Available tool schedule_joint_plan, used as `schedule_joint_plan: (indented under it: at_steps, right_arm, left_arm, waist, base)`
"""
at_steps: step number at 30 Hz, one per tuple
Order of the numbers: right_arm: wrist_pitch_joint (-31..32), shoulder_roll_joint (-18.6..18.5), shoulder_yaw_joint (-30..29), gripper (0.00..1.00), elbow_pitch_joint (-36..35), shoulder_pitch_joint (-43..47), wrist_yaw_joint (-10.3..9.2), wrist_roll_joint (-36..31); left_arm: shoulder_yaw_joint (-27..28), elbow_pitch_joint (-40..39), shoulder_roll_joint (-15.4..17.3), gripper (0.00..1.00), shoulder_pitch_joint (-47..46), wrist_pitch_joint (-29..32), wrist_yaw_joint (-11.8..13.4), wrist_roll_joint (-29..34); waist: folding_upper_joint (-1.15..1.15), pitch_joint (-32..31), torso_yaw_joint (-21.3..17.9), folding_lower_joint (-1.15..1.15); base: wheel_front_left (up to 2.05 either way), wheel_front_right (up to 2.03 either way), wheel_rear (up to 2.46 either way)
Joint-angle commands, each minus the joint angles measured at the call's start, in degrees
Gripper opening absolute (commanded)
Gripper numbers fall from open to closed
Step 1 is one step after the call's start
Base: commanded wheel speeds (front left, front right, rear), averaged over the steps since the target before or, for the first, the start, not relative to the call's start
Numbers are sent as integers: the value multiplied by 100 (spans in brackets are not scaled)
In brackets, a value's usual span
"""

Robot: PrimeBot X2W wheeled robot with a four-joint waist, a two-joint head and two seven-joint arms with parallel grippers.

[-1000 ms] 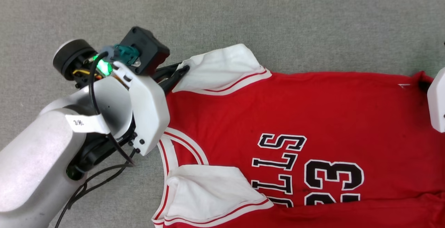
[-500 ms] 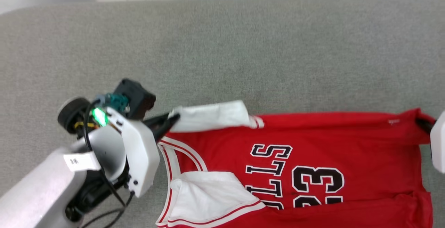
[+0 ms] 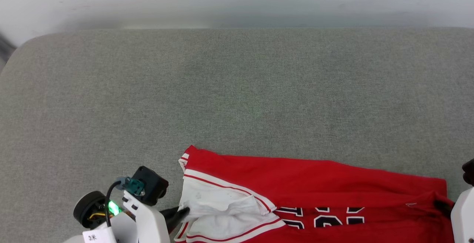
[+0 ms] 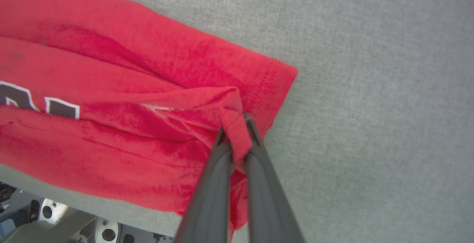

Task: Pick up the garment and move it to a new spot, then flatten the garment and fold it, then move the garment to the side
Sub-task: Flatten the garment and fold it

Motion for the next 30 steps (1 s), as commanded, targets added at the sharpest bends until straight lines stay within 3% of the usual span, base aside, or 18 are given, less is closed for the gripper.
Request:
schedule_joint_plan:
  at_steps: [1,18,19,20,21,30]
  right_arm:
    - [11,-29,-7,0,-17,107,-2,-42]
    - [-246,-111,643,0,412,184,-2,-27]
    - [-311,-78,665,11,466,168,-2,15]
    - [-360,-65,694,82,510,149,-2,14]
    - [-405,-70,733,100,558,126,-2,17]
    - [-687,-126,803,100,548,77,-2,243]
  left_arm:
    - [-45,15,8,0,86,-20,24,-1]
    - [-571,1270,-562,0,223,-325,-400,101]
    - [-597,1318,-590,0,229,-341,-416,115]
    - [-612,1370,-614,27,231,-373,-432,123]
    - [-626,1424,-644,99,233,-398,-440,152]
    - [-496,1662,-843,100,249,-1035,-441,256]
  waist:
    - [0,-6,15,0]
    - [0,47,11,0]
    - [0,45,9,0]
    - [0,41,5,0]
    - [0,34,2,0]
    - [0,-247,-45,0]
  base:
    - [0,0,0]
    - [0,0,0]
    - [0,0,0]
    - [0,0,0]
    - [0,0,0]
    - [0,0,0]
